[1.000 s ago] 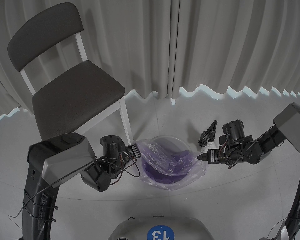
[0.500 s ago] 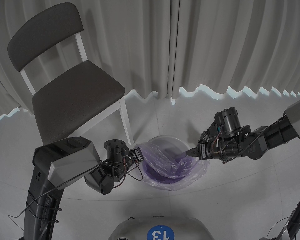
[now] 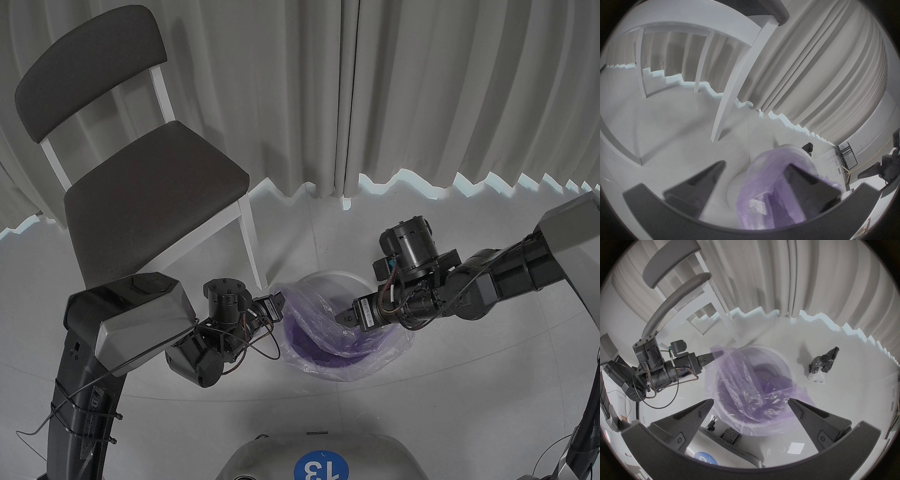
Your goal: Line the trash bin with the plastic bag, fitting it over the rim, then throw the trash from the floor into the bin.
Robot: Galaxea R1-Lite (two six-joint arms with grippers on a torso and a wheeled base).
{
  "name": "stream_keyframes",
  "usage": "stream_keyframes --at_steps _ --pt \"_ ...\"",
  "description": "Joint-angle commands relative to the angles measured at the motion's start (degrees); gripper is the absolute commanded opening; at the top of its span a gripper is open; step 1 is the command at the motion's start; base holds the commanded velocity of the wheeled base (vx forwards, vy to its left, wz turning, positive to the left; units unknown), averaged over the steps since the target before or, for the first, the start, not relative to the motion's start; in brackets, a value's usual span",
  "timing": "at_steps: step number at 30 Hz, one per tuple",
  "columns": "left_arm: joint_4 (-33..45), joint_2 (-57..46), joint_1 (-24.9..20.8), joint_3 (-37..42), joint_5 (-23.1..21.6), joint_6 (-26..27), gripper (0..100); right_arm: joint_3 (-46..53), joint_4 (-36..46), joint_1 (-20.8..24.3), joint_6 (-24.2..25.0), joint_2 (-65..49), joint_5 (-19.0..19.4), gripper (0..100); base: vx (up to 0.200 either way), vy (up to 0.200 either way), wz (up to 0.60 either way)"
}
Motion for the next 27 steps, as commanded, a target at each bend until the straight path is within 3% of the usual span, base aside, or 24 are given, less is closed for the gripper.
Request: stream_keyframes --at_steps 1,5,13,17,21,27 --pt "-0.09 -0.69 1.71 0.26 -0.03 0.23 100 -4.73 2.93 2.70 -0.82 3.19 -1.12 100 0.000 0.000 0.00" --pt "0.17 -2.45 3.12 1.66 -0.91 0.85 100 -5.60 4.60 3.32 -1.87 3.54 -1.20 100 0.000 0.000 0.00" --pt "0.44 -7.11 5.93 9.75 -6.97 9.28 100 -3.85 4.60 3.23 -2.58 3.89 -2.00 100 0.000 0.000 0.00" --pt "0.35 -6.49 6.64 10.54 -6.97 13.68 100 -3.76 4.60 3.32 -4.16 4.86 -3.58 100 0.000 0.000 0.00" --pt "-0.09 -2.36 6.11 9.40 -6.36 14.29 100 -3.76 4.16 3.23 -6.62 4.77 -6.92 100 0.000 0.000 0.00" --pt "-0.36 2.21 6.11 6.76 -6.27 14.21 100 -2.70 4.42 2.26 -6.71 2.22 -7.01 100 0.000 0.000 0.00"
